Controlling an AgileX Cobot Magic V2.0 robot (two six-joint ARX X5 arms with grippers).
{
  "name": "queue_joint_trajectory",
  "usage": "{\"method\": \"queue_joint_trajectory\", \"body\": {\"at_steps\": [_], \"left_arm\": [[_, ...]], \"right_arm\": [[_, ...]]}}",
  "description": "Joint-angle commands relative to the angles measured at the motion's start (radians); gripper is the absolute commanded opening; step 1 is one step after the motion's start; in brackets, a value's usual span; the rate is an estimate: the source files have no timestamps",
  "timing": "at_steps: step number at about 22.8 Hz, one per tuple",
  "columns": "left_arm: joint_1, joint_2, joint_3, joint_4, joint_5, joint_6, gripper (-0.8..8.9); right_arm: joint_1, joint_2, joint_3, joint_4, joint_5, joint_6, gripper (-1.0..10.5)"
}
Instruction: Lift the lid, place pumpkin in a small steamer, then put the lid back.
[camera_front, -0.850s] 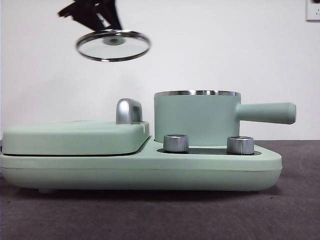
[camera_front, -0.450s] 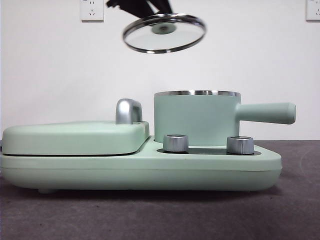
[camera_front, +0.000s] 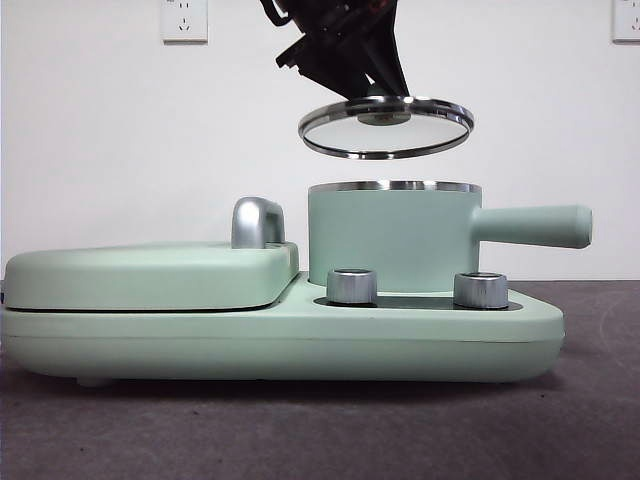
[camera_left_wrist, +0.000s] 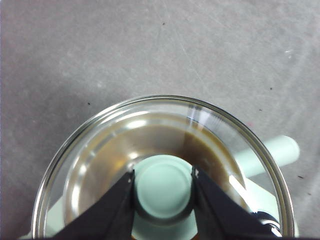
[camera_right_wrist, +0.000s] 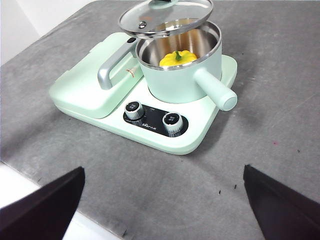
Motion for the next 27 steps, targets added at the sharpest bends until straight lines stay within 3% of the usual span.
{"method": "queue_joint_trajectory", "body": {"at_steps": [1,5,17,27], "left_arm": [[-0.011,0.035,0.037,0.021,0.003,0.059,0.17],[-0.016,0.048,0.037,0.029,0.003,0.108,0.17],[-0.015,0.106,0.037,0.054,0.033,0.109,0.17],[-0.012,0.109,0.037,0.042,0.033,0.157,0.17]], "right_arm": [[0.006,0.000,0.008,0.011,-0.002,0.013,5.0],[0.006,0.000,0.008,0.011,-0.002,0.013,5.0],[0.006,0.000,0.008,0.011,0.002,0.013,5.0],[0.006,0.000,0.008,0.011,0.007,0.021,5.0]]}}
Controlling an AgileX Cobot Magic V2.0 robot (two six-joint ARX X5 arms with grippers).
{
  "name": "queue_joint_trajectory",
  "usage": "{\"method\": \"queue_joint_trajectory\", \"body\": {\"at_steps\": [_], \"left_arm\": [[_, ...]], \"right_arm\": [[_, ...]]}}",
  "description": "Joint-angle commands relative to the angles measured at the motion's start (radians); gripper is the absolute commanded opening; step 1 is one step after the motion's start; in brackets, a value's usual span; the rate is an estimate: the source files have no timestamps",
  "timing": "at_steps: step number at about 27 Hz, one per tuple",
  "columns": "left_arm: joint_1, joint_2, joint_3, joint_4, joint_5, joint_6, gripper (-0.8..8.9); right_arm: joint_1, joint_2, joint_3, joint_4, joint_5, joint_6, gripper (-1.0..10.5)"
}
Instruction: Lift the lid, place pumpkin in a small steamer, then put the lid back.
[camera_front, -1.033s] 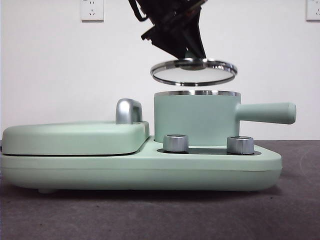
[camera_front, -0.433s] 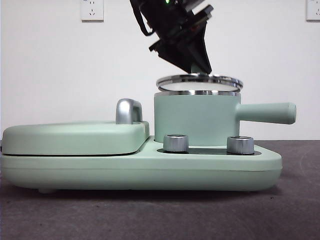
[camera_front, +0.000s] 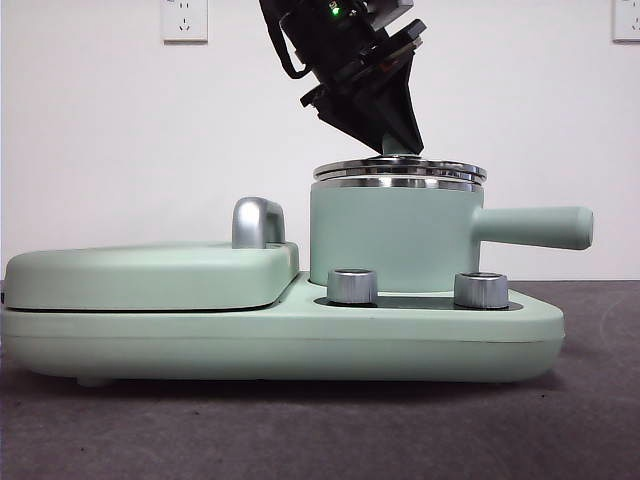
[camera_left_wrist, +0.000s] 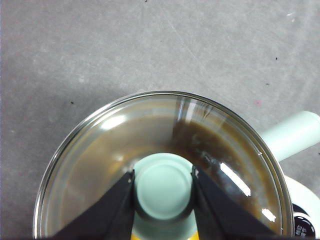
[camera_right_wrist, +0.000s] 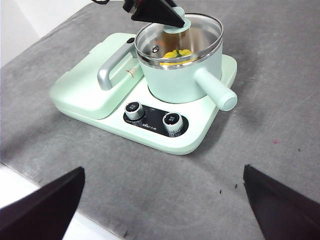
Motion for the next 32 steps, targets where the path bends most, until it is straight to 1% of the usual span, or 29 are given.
{"method": "queue_joint_trajectory", "body": {"at_steps": [1,9,13,24,29,30,32], "left_arm": [[-0.005,0.024,0.036,0.014,0.005,0.031,0.17],[-0.003,0.026,0.033,-0.008,0.005,0.047,0.17],[-0.006,0.028,0.032,-0.008,0.006,0.048,0.17],[-0.011,0.030,-0.033,0.030,0.008,0.049,0.17],[-0.011,0.030,-0.033,-0.010,0.007,0.042,0.20],[-0.011,0.030,-0.033,-0.009,0.007,0.042,0.38],[-0.008,0.026,-0.032,-0.005,0.007,0.041,1.52]], "right_arm": [[0.006,0.000,0.008,0.010,0.005,0.011,5.0],[0.006,0.000,0.008,0.011,0.006,0.011,5.0],[0.006,0.000,0.008,0.011,0.023,0.011,5.0],[0.006,0.000,0.008,0.011,0.023,0.011,5.0],[0.006,0.000,0.008,0.011,0.026,0.011,5.0],[0.006,0.000,0.008,0.011,0.027,0.011,5.0],[0.006,0.000,0.008,0.011,0.031,0.011,5.0]]}}
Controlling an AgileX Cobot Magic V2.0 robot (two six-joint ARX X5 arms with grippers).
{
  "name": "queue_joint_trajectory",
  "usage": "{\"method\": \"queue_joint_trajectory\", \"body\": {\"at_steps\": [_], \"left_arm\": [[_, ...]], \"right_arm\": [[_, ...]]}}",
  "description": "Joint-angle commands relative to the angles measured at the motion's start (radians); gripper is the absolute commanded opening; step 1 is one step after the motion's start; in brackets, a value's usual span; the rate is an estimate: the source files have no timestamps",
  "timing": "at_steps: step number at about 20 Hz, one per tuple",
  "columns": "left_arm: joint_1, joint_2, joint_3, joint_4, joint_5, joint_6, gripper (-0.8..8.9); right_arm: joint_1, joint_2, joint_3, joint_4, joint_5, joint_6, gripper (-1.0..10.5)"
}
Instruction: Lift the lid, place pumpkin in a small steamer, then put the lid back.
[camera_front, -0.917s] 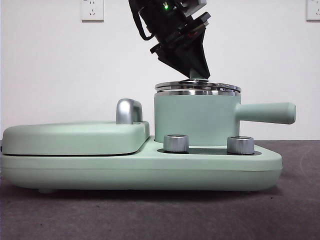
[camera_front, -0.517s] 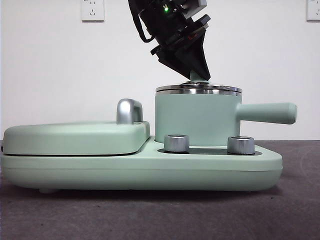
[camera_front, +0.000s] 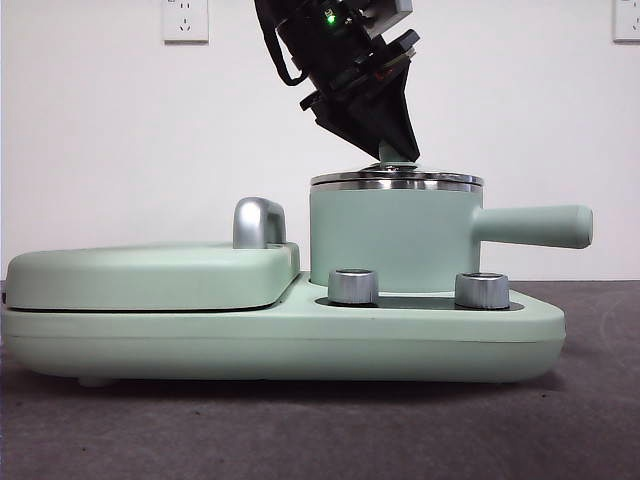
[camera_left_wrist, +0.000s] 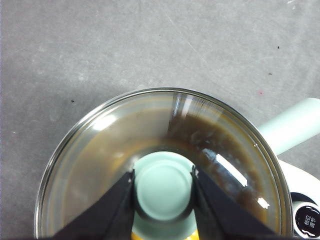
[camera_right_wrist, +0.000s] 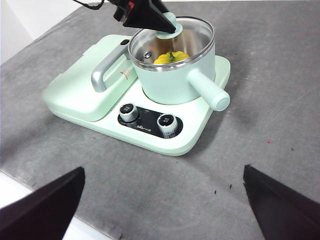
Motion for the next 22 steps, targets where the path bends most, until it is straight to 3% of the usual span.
{"method": "queue_joint_trajectory", "body": {"at_steps": [1,4,7,16,19,22], "left_arm": [[-0.009,0.027,0.001,-0.015,0.005,-0.004,2.18],[-0.006,0.002,0.013,-0.019,0.005,-0.009,4.09],[0.004,-0.074,0.019,-0.036,0.003,-0.051,5.00],[0.113,-0.497,-0.012,-0.344,0.014,-0.184,5.08],[0.126,-0.680,-0.151,-0.390,0.057,-0.193,5.05],[0.126,-0.839,-0.330,-0.386,0.057,-0.193,5.00]], "right_arm": [[0.006,0.000,0.008,0.011,0.005,0.007,5.0],[0.006,0.000,0.008,0.011,0.005,0.007,5.0],[0.006,0.000,0.008,0.011,0.005,0.007,5.0],[0.006,0.000,0.008,0.011,-0.004,0.007,5.0],[0.006,0.000,0.008,0.013,-0.031,0.014,5.0],[0.006,0.000,0.008,0.066,-0.110,0.018,5.0]]}}
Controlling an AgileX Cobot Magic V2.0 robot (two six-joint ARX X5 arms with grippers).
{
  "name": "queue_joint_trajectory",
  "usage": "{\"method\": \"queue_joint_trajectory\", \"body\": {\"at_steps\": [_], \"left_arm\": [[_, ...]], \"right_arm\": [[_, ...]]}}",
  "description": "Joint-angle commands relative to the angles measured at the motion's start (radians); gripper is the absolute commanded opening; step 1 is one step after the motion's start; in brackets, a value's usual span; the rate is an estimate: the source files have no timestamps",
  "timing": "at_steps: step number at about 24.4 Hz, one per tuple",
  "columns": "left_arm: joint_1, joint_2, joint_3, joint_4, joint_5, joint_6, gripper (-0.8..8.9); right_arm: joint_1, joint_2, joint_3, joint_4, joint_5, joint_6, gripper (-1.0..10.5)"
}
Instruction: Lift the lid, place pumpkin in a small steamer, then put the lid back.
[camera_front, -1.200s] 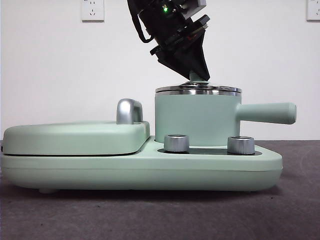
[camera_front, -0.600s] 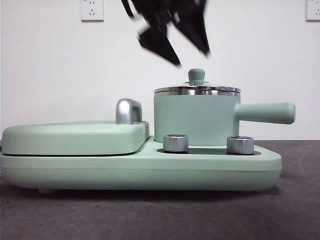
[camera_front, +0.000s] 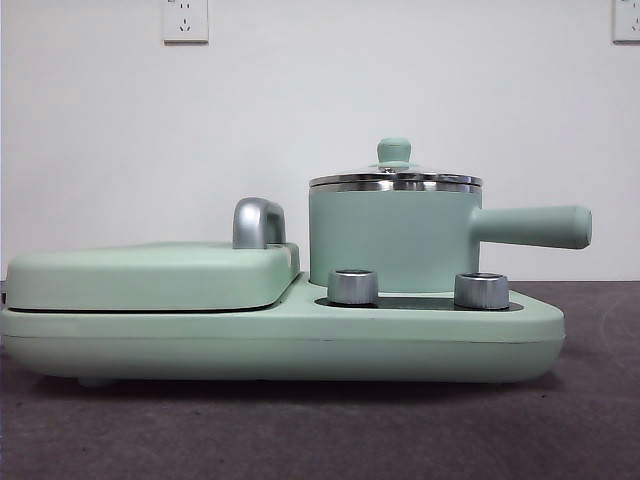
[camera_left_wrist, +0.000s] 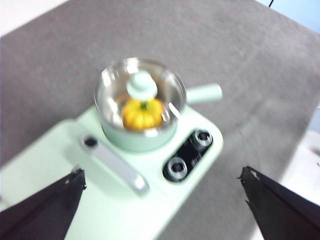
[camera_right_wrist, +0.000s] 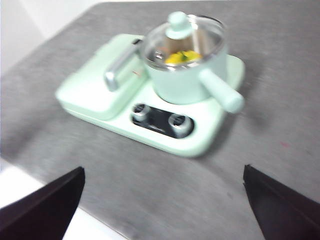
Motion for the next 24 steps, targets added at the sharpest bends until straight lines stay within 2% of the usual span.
{"method": "queue_joint_trajectory", "body": {"at_steps": [1,4,7,8,9,10,11,12,13,15,24], "left_arm": [[-0.004,-0.108,-0.142,0.005,0.003,-0.016,5.00],[-0.004,-0.241,-0.307,0.031,0.013,-0.056,5.00],[-0.003,-0.362,-0.452,0.059,0.024,-0.093,4.99],[-0.003,-0.396,-0.489,0.069,0.024,-0.105,4.86],[-0.003,-0.431,-0.531,0.079,0.024,-0.121,3.85],[-0.003,-0.463,-0.566,0.087,0.024,-0.136,1.90],[-0.003,-0.488,-0.594,0.093,0.024,-0.142,-0.06],[-0.003,-0.515,-0.622,0.104,0.023,-0.154,0.35],[-0.003,-0.539,-0.646,0.113,0.018,-0.173,0.06],[-0.003,-0.572,-0.669,0.105,0.018,-0.200,0.07],[-0.003,-0.646,-0.669,0.053,0.018,-0.203,0.06]], "right_arm": [[0.006,0.000,0.008,0.066,-0.074,0.016,5.0],[0.006,0.000,0.008,0.136,-0.124,0.028,5.0],[0.006,0.002,0.008,0.190,-0.121,0.033,5.0],[0.006,0.002,0.008,0.200,-0.121,0.033,4.3],[0.006,0.002,0.008,0.201,-0.122,0.034,2.4],[0.006,0.002,0.008,0.199,-0.128,0.028,-0.2],[0.007,0.002,0.008,0.197,-0.129,0.013,0.3],[0.006,0.002,0.008,0.196,-0.117,0.010,0.3],[0.006,0.002,0.008,0.197,-0.103,0.010,0.2],[0.006,0.002,0.008,0.197,-0.083,0.011,0.2],[0.006,0.001,0.008,0.216,-0.087,0.010,0.2]]}}
